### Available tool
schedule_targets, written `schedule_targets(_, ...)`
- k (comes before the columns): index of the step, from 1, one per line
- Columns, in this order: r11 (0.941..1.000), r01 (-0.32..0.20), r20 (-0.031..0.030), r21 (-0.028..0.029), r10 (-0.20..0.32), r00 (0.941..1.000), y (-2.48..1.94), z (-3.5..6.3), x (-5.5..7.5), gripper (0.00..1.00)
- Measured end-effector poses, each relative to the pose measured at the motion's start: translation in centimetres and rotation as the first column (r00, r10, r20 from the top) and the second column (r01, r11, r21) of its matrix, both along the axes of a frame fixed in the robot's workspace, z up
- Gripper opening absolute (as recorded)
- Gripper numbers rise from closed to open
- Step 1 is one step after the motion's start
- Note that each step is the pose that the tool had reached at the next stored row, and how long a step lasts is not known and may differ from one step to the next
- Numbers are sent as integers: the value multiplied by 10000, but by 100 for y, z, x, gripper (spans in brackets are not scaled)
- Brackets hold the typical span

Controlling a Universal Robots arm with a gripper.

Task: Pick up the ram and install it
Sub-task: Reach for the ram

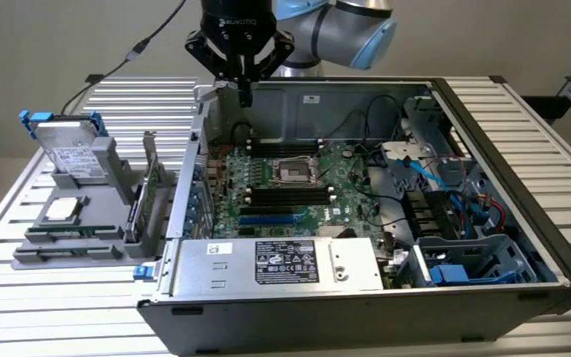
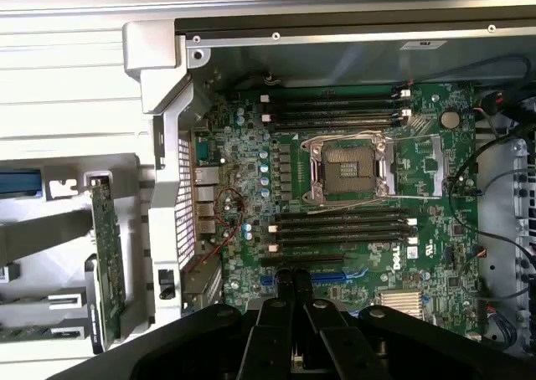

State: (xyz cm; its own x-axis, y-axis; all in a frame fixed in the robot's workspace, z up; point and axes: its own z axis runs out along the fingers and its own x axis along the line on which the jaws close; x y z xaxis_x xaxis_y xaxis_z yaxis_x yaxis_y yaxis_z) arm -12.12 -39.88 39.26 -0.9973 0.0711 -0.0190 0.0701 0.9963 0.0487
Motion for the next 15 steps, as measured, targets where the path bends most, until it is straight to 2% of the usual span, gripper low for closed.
schedule_targets(4, 10000, 1, -14, -4, -1, 10000, -8, 1, -31, 10)
schedule_targets(7, 10000, 0, -157, -29, -1, 9999, -17, -6, -93, 10)
schedule_targets(10, 10000, 0, -273, -48, -1, 9996, -31, -19, -172, 10)
schedule_targets(12, 10000, 0, -307, -53, -1, 9995, -42, -31, -235, 10)
schedule_targets(15, 10000, -1, -326, -55, -1, 9995, -63, -54, -336, 10)
